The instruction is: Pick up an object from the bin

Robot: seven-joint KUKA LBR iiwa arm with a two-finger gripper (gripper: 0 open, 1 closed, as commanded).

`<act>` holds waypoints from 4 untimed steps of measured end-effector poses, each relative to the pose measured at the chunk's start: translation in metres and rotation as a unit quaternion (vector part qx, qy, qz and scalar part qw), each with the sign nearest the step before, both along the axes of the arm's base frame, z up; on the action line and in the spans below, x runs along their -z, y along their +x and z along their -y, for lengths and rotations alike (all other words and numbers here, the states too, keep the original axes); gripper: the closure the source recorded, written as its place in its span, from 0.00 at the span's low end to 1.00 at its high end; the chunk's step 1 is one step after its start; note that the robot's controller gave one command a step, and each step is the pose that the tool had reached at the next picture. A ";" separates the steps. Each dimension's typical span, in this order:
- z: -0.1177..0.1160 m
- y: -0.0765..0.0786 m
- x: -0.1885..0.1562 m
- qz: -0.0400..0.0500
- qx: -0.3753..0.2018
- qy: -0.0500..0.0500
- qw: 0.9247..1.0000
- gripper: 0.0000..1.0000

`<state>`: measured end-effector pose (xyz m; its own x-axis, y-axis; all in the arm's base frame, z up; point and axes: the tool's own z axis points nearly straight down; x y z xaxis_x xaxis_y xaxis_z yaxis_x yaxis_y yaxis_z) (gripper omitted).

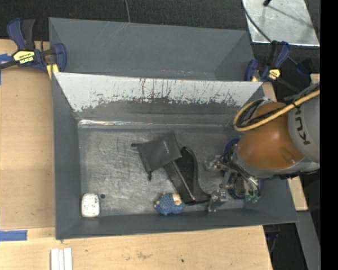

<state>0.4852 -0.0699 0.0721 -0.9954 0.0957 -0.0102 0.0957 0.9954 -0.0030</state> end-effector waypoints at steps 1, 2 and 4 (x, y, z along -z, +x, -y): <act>-0.029 0.003 -0.029 -0.001 -0.199 -0.001 0.980 0.00; -0.093 0.036 -0.040 -0.003 -0.388 -0.001 0.922 0.00; -0.078 0.081 -0.002 -0.005 -0.041 0.003 0.999 0.00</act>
Offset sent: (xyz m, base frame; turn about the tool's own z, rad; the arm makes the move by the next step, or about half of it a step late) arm 0.0015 0.0306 0.0279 -0.4020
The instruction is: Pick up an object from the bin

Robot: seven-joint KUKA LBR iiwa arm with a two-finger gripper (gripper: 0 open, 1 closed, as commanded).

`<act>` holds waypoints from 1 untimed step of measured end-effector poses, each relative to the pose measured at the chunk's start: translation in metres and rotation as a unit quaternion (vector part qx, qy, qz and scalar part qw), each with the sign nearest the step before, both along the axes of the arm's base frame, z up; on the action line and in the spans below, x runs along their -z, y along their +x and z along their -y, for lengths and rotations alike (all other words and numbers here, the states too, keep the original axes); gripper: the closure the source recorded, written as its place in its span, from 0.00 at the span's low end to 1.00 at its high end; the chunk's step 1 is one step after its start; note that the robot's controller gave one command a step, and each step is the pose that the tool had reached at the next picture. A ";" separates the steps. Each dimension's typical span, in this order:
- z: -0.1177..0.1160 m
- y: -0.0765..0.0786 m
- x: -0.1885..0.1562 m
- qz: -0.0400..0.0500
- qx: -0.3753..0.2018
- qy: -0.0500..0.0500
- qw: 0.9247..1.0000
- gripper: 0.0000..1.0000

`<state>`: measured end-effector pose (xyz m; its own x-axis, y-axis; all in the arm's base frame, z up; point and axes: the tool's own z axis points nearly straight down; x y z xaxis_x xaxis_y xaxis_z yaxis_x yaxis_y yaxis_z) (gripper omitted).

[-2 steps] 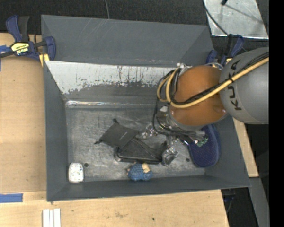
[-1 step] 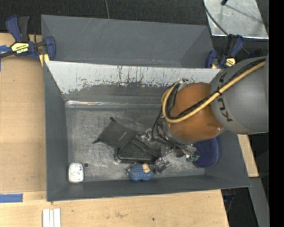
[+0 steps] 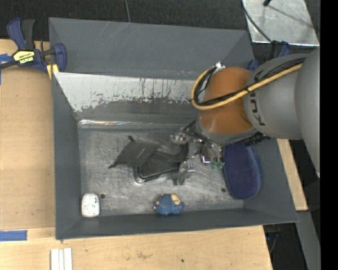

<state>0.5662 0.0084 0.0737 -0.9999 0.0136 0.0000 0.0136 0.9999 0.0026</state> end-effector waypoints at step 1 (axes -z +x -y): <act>0.000 0.004 -0.003 0.008 0.000 0.000 1.000 1.00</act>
Offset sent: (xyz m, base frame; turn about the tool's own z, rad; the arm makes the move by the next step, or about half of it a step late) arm 0.0000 0.0000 0.0000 0.0000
